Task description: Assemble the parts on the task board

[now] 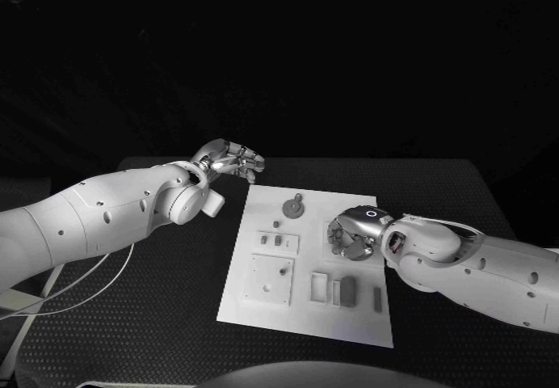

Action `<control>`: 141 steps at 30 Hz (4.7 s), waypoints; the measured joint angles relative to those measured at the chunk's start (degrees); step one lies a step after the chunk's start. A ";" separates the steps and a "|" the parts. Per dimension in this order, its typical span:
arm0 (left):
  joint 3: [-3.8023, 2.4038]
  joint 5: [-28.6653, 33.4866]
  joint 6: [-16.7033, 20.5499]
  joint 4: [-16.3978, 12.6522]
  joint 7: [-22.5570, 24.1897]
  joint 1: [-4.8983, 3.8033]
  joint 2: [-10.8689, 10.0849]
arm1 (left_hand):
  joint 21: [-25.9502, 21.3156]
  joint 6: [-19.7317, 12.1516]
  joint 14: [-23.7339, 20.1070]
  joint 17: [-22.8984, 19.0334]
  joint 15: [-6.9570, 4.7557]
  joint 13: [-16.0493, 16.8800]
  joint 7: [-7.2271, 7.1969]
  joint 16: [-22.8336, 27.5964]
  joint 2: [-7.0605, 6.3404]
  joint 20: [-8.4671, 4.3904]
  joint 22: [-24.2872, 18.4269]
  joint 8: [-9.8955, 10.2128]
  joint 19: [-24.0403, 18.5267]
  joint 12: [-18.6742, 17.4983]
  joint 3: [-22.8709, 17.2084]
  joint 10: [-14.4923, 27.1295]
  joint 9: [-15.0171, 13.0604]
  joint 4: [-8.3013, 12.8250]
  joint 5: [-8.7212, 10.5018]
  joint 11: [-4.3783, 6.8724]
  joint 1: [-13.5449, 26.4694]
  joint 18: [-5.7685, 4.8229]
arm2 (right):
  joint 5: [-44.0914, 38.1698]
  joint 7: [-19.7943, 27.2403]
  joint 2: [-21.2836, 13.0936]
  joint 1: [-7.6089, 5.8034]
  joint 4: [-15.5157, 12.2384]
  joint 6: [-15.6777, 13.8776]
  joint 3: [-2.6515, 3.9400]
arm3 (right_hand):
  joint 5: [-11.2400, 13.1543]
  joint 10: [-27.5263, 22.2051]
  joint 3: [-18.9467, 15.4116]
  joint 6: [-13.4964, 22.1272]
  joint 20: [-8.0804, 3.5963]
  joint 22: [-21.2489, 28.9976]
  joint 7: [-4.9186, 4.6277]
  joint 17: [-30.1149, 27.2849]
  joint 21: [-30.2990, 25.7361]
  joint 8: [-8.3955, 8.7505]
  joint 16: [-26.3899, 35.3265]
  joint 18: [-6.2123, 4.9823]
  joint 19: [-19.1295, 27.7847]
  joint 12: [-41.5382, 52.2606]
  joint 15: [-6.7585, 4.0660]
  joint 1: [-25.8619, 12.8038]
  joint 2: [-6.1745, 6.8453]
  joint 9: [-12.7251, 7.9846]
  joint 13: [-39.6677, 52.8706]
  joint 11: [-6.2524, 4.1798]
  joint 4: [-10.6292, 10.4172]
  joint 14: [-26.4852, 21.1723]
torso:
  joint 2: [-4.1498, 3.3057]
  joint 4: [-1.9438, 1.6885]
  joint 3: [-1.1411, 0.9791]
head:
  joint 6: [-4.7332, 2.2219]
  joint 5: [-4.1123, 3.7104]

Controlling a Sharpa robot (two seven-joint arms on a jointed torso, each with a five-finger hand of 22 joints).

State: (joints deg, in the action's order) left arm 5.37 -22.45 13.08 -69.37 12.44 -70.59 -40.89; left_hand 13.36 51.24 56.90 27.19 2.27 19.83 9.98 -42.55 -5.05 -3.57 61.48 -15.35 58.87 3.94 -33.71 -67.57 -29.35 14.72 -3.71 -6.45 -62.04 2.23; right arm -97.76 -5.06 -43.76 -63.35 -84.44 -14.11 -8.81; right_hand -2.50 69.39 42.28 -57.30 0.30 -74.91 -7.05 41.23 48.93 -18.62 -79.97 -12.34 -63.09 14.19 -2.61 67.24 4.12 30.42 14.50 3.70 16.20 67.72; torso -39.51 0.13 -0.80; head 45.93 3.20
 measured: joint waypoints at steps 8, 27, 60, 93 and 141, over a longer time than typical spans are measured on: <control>0.00 0.00 0.00 0.09 0.01 0.00 0.00 | -0.22 0.00 0.00 0.00 0.00 0.00 0.00 0.00 0.00 0.00 0.05 0.00 0.00 0.00 0.00 0.00 0.00 0.00 0.00 0.00 0.00 -0.03 | -0.54 -0.48 -1.56 0.02 -2.10 -0.94 0.22 | -0.16 0.47 0.67 -0.67 -0.21 0.00 0.45 0.00 0.22 -0.35 0.00 0.08 -0.40 0.23 -0.24 0.07 0.08 0.35 0.01 -0.23 0.24 0.44 | 0.02 -0.01 0.00 | 0.07 -0.01; 0.00 0.00 0.01 0.18 0.05 0.00 -0.02 | -0.22 0.00 0.00 0.11 0.00 0.00 0.00 0.22 0.00 0.00 0.03 0.00 0.00 0.00 0.00 0.00 0.04 0.00 0.00 0.00 0.00 -0.13 | -0.31 -0.29 -1.87 -2.13 -6.55 -2.28 2.32 | -0.15 1.29 0.99 -1.22 -0.39 -0.03 0.61 0.01 0.22 -0.71 0.22 0.35 -0.80 0.77 -0.41 -0.13 -0.06 0.35 0.20 -0.81 0.25 1.00 | 0.00 0.01 0.01 | 0.05 0.64; 0.00 0.01 -0.04 0.24 0.07 0.00 0.72 | -0.22 0.01 0.00 0.34 0.00 0.00 0.01 0.22 0.00 0.00 0.07 0.00 0.00 0.00 0.00 0.00 0.09 0.00 0.00 0.00 0.00 -0.51 | -0.96 2.26 14.11 5.02 -2.55 -2.36 0.45 | -0.16 1.25 1.28 -1.00 -0.50 -0.02 0.62 0.01 0.22 -0.72 0.22 0.37 -1.49 0.76 -0.41 -0.42 0.27 0.35 1.12 -0.83 0.27 1.40 | -0.01 -0.13 0.04 | 0.46 2.91; 0.00 0.01 -0.16 0.30 0.03 0.00 0.69 | -0.22 0.02 0.00 0.53 0.00 0.00 0.02 0.44 0.00 0.00 0.11 0.01 0.00 0.00 0.00 0.00 0.13 0.00 0.00 0.00 0.00 0.01 | -3.91 1.94 14.23 5.47 -1.00 -0.54 0.40 | 0.06 1.23 1.20 -0.94 -0.40 0.00 0.65 0.01 0.22 -0.50 0.22 0.37 -1.42 0.65 -0.48 -0.49 -0.14 0.35 1.08 -0.84 0.32 1.26 | 0.01 0.03 0.01 | 1.03 3.43; 0.00 0.01 -0.25 0.15 -0.07 -0.01 0.35 | -0.44 0.02 0.00 0.76 0.00 -0.02 0.02 0.67 0.00 0.21 0.13 -0.23 0.20 0.00 0.13 0.21 0.22 -0.13 0.00 -0.21 0.00 -0.18 | -1.02 2.73 15.31 6.20 0.84 -1.64 -1.26 | -0.39 -7.68 -4.81 9.97 0.43 -0.04 -3.18 0.81 -0.44 5.12 0.69 0.48 0.69 -4.51 3.03 -4.48 5.69 -1.38 -1.36 3.37 -0.17 -2.11 | 0.02 0.09 -0.05 | 0.88 2.65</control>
State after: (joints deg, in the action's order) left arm 5.37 -22.44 12.83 -69.22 12.38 -70.60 -40.54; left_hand 12.91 51.26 56.90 27.95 2.27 19.80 10.00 -41.88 -5.05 -3.36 61.62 -15.58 59.07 3.94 -33.59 -67.36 -29.13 14.59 -3.71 -6.65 -62.04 2.05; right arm -98.78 -2.33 -28.45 -57.15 -83.60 -15.75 -10.07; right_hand -2.89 61.72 37.47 -47.33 0.73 -74.95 -10.23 42.04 48.48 -13.51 -79.29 -11.85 -62.40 9.67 0.41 62.76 9.81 29.04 13.13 7.07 16.04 65.61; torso -39.49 0.23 -0.85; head 46.81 5.86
